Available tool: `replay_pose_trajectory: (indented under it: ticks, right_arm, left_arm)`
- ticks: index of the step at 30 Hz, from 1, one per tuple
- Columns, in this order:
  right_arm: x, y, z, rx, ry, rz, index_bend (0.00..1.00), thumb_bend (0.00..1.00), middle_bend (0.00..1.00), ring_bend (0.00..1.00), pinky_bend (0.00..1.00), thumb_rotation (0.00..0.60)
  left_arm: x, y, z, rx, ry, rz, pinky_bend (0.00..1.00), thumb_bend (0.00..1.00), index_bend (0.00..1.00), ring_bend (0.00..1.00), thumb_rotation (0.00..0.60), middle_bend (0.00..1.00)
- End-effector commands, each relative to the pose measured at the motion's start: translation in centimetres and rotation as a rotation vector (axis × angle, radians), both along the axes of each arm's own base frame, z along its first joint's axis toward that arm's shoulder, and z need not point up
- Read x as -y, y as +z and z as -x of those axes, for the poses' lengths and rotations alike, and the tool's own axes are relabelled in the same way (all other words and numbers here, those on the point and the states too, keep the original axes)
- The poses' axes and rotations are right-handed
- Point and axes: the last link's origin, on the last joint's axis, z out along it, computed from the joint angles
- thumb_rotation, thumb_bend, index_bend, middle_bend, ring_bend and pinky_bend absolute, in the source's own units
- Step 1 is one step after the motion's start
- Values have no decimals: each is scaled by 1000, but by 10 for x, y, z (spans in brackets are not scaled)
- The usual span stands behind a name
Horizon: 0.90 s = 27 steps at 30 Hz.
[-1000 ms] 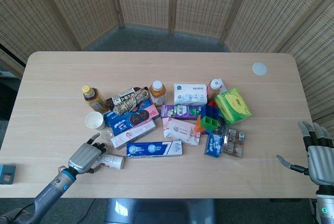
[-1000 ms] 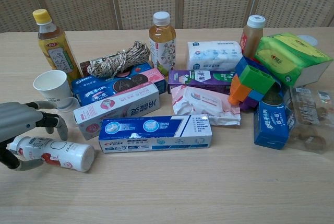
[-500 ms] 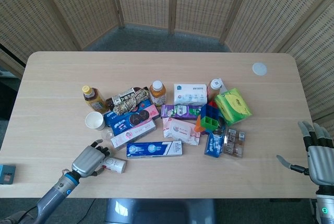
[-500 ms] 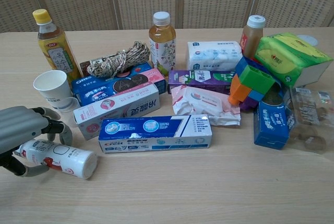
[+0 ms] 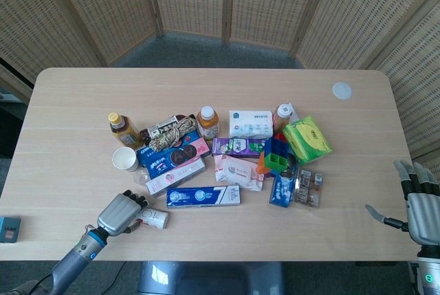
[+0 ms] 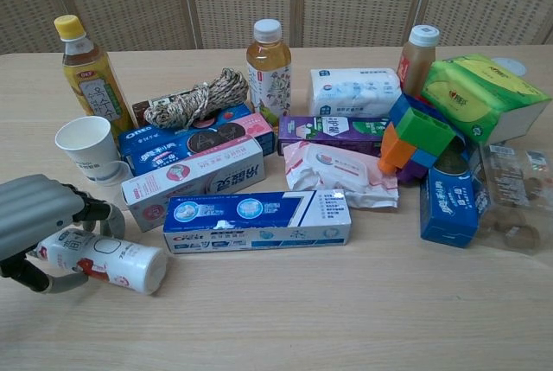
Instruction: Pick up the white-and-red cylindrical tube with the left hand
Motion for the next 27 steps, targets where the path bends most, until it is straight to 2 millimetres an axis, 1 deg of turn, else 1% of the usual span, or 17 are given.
replay_pose_trajectory:
  ticks: [1, 6, 9, 22, 25, 27]
  right_arm:
    - [0, 0, 0, 1, 1, 2, 0, 30, 0, 0, 0, 277]
    - [0, 0, 0, 2, 4, 1, 0, 32, 0, 0, 0, 279]
    - [0, -1, -1, 2, 7, -1, 0, 28, 0, 0, 0, 280]
    - [2, -9, -6, 12, 24, -21, 0, 30, 0, 0, 0, 279]
    - [2, -11, -6, 17, 26, -21, 0, 29, 0, 0, 0, 280]
    - [1, -11, -6, 20, 28, -19, 0, 30, 0, 0, 0, 280]
  left_arm:
    - [-4, 5, -1, 34, 6, -30, 445, 340, 668, 681, 600, 686]
    - [-11, 21, -6, 95, 22, -80, 447, 341, 676, 685, 600, 692]
    - [-19, 37, -12, 139, 24, -125, 448, 339, 675, 685, 600, 692]
    - [-60, 137, -49, 280, -18, -371, 447, 340, 670, 684, 600, 689]
    - [-67, 156, -57, 313, -25, -421, 446, 340, 665, 684, 600, 685]
    - [-71, 166, -61, 332, -27, -448, 446, 340, 662, 684, 600, 683]
